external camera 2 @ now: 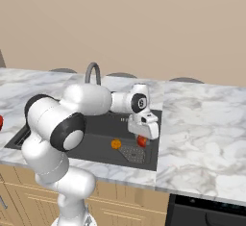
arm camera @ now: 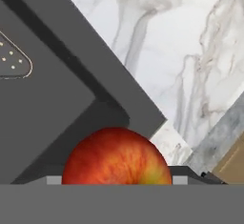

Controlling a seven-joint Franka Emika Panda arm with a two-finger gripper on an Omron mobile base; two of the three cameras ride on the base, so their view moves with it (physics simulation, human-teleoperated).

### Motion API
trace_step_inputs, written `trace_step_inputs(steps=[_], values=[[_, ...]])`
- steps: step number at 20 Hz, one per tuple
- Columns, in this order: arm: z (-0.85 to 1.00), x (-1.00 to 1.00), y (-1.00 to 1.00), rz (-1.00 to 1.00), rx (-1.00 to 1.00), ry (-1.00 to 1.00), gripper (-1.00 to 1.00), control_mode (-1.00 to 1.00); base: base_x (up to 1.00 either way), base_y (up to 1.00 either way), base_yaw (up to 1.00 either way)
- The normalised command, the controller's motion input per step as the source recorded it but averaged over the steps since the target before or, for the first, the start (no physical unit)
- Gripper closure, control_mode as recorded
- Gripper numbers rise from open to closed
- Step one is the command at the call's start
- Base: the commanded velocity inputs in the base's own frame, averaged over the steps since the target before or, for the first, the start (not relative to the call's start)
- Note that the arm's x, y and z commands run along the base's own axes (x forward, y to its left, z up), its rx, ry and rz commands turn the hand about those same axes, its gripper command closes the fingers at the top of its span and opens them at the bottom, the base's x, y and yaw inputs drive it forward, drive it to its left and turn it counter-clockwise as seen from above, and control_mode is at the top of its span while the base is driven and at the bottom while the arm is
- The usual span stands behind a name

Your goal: There is a mixed pile of frozen fruits and vegetables on the counter. Locate all the frozen vegetables and place the items in a bowl on the counter. Take all the frozen fruits and defrost them in a running sink.

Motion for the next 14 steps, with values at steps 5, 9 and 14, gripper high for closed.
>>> trace_step_inputs(steps=[5, 9, 14], values=[[-0.20, 0.44, 0.63, 0.24, 0.07, 0.09, 1.00, -1.00, 0.00, 0.00, 0.00], [-0.21, 0.44, 0.53, 0.21, 0.11, 0.02, 1.00, -1.00, 0.00, 0.00, 0.00], [-0.36, 0.46, 0.40, 0.21, 0.14, 0.00, 1.00, -1.00, 0.00, 0.00, 0.00]])
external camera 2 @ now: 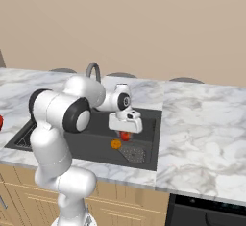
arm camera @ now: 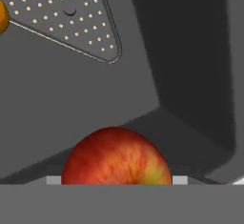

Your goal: There is a mixed pile of frozen fruits and vegetables on the counter. Locate all the frozen vegetables and place the items in a bowl on the counter. Take all the frozen fruits and defrost them in a running sink.

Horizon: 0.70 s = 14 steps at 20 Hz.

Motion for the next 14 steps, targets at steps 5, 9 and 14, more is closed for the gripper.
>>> trace_step_inputs(steps=[5, 9, 14], values=[[-0.33, 0.55, 0.14, 0.16, 0.15, -0.04, 1.00, -1.00, 0.00, 0.00, 0.00], [-0.40, 0.67, 0.00, 0.10, 0.15, -0.08, 1.00, -1.00, 0.00, 0.00, 0.00], [-0.53, 0.58, 0.01, 0.10, 0.13, -0.04, 1.00, -1.00, 0.00, 0.00, 0.00]])
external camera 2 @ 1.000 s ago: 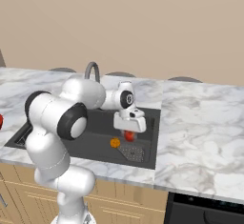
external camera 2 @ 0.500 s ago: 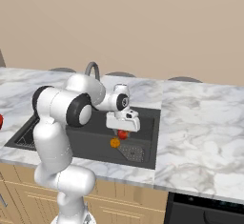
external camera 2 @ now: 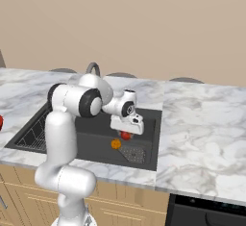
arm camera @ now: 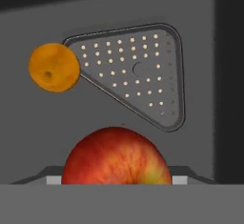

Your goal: There is a mixed pile of frozen fruits and vegetables on the counter. Locate all the frozen vegetables and place the items in a bowl on the counter. Take all the frozen fruits and defrost them in a running sink.

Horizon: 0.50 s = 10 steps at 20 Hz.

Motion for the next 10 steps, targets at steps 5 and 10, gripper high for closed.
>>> trace_step_inputs(steps=[5, 10], values=[[-0.62, 0.55, 0.03, 0.06, 0.02, -0.08, 1.00, -1.00, 0.00, 0.00, 0.00], [-0.38, 0.46, -0.01, 0.02, -0.01, -0.09, 1.00, -1.00, 0.00, 0.00, 0.00]])
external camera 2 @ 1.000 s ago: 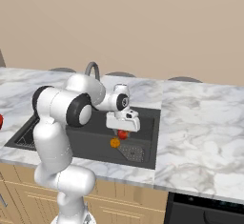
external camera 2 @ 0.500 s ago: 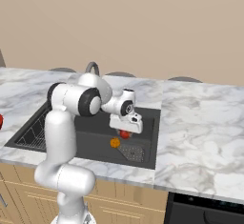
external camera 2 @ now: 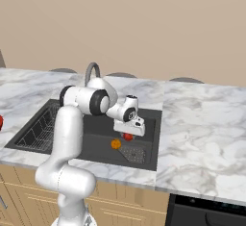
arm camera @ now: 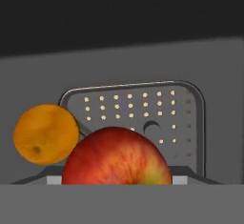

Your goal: There is a mixed pile of frozen fruits and vegetables on the counter. Locate all the frozen vegetables and place the items in a bowl on the counter. Take all the frozen fruits and defrost them in a running sink.

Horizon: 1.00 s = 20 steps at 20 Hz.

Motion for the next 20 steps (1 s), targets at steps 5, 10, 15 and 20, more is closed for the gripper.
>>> trace_step_inputs(steps=[5, 10, 15, 20], values=[[-0.37, 0.29, -0.09, 0.00, -0.03, -0.07, 1.00, -1.00, 0.00, 0.00, 0.00], [-0.46, 0.03, -0.03, 0.00, -0.05, -0.08, 1.00, -1.00, 0.00, 0.00, 0.00], [-0.39, 0.01, 0.00, -0.01, -0.01, -0.04, 1.00, -1.00, 0.00, 0.00, 0.00], [-0.35, 0.00, 0.00, -0.02, 0.00, -0.01, 1.00, -1.00, 0.00, 0.00, 0.00]])
